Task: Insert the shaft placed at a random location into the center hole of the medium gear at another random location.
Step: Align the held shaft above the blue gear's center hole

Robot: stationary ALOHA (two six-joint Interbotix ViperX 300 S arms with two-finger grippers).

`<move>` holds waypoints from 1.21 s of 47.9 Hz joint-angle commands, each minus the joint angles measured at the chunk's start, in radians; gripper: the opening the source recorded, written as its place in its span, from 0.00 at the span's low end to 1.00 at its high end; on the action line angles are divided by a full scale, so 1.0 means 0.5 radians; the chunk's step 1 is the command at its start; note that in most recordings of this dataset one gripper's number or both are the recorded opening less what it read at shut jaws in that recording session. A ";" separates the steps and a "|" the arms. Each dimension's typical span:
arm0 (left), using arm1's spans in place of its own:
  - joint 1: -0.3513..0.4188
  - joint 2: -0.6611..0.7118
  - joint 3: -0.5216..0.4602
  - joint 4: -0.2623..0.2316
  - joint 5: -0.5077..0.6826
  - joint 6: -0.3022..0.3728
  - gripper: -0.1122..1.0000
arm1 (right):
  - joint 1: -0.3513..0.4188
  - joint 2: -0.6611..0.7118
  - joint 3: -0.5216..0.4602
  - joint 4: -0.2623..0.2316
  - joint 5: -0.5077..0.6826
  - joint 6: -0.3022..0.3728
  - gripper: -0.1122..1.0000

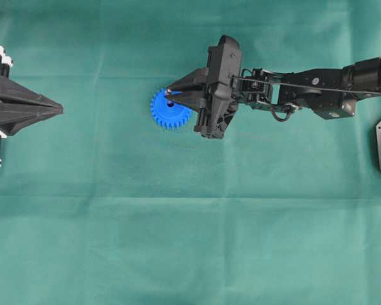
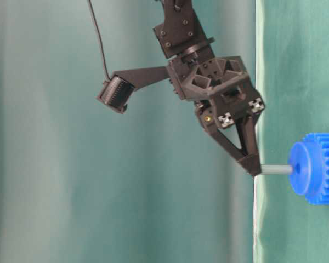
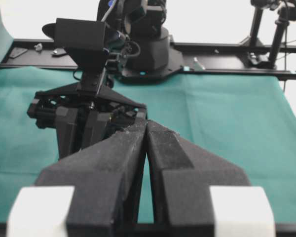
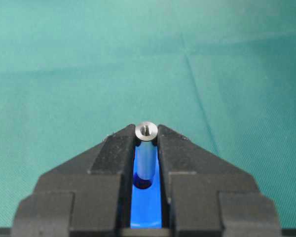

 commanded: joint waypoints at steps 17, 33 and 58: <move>-0.003 0.015 -0.037 0.006 -0.012 0.000 0.10 | 0.006 0.049 -0.037 0.018 -0.015 -0.015 0.22; -0.003 0.015 -0.037 0.006 -0.012 0.000 0.10 | 0.006 0.034 -0.037 0.021 0.000 -0.015 0.22; -0.003 0.015 -0.037 0.006 -0.012 0.000 0.10 | 0.009 -0.132 -0.040 0.018 0.126 -0.018 0.22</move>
